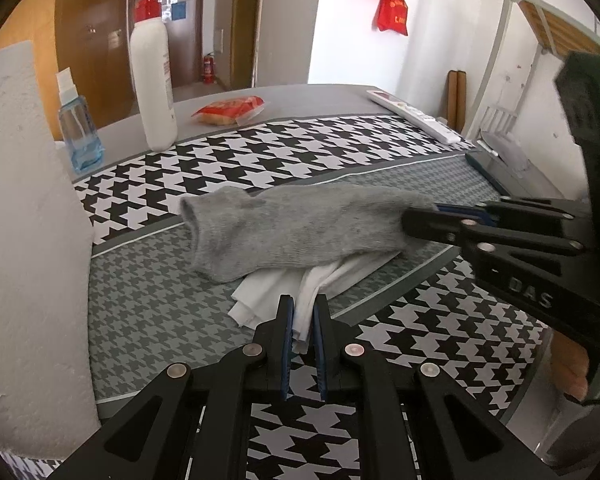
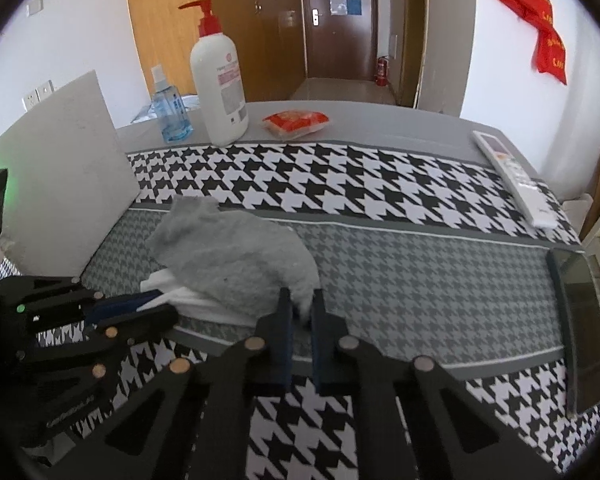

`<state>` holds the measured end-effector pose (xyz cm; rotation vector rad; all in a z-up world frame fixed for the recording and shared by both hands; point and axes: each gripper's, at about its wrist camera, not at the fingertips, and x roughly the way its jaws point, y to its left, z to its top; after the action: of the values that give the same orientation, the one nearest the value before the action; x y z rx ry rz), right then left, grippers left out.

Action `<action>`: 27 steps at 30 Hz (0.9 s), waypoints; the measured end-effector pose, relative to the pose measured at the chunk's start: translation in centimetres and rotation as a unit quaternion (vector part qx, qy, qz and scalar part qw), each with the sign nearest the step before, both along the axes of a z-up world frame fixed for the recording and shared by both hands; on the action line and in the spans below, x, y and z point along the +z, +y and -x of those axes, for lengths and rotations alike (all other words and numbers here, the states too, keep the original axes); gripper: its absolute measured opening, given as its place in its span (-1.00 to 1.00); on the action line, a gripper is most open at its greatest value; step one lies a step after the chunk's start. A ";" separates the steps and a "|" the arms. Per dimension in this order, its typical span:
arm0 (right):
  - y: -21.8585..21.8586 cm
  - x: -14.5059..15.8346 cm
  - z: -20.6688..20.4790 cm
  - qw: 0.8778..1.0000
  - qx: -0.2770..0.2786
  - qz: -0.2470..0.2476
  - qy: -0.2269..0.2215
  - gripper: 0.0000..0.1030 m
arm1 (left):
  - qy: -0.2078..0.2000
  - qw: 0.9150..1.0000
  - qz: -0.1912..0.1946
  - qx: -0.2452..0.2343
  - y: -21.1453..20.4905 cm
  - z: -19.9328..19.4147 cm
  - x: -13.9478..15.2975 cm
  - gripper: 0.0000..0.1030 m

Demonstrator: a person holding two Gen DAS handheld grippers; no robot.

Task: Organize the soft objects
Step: 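Close the left gripper on the white towel while the right gripper closes on the grey cloth, then lift the white towel with the left gripper over the foam box while the right gripper carries the grey cloth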

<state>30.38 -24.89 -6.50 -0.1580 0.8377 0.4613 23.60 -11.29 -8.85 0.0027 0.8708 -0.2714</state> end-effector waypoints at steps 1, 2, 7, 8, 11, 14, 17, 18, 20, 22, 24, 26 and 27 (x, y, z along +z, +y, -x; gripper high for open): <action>-0.3 0.2 0.4 1.000 -0.003 0.000 -0.003 -0.81 | -0.001 1.000 0.000 0.002 0.1 0.1 0.0 -0.80; -0.6 0.5 0.7 1.000 -0.007 -0.001 -0.007 -0.81 | -0.003 1.000 0.001 0.003 0.2 0.1 0.1 -0.80; -2.5 2.1 2.7 0.999 -0.032 -0.007 -0.029 -0.81 | -0.019 1.000 0.000 0.007 0.3 0.7 0.5 -0.80; -2.9 2.3 2.9 0.999 -0.038 -0.012 -0.031 -0.81 | -0.025 1.000 -0.001 0.007 0.2 0.8 0.6 -0.81; -4.1 3.4 4.2 0.997 -0.060 -0.029 -0.044 -0.81 | -0.043 0.999 -0.002 0.006 0.3 1.3 1.0 -0.81; -4.8 4.7 5.5 0.994 -0.073 -0.045 -0.064 -0.81 | -0.050 0.999 0.000 0.007 0.4 1.4 1.2 -0.81; -5.4 5.8 6.7 0.992 -0.081 -0.056 -0.080 -0.81 | -0.058 0.998 0.005 0.009 0.5 1.5 1.6 -0.81; -5.5 6.0 6.9 0.991 -0.083 -0.056 -0.085 -0.81 | -0.063 0.998 0.005 0.009 0.6 1.7 1.8 -0.81; -5.7 6.5 7.5 0.990 -0.087 -0.060 -0.093 -0.81 | -0.072 0.997 0.007 0.011 0.7 2.1 2.2 -0.81; -5.9 6.9 7.9 0.989 -0.091 -0.062 -0.099 -0.81 | -0.078 0.997 0.007 0.012 0.8 2.4 2.6 -0.81; -6.0 7.4 8.3 0.987 -0.095 -0.066 -0.109 -0.81 | -0.086 0.996 0.007 0.013 1.0 2.8 3.0 -0.81; -6.0 7.7 8.7 0.986 -0.095 -0.070 -0.117 -0.81 | -0.092 0.996 0.004 0.015 1.1 3.1 3.4 -0.81; -5.9 7.8 8.9 0.986 -0.094 -0.070 -0.120 -0.81 | -0.097 0.995 0.003 0.016 1.3 3.4 3.7 -0.81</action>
<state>21.52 -30.83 1.32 -0.0040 0.5746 0.3132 20.18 -10.04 -5.16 0.0086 0.6756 -0.2396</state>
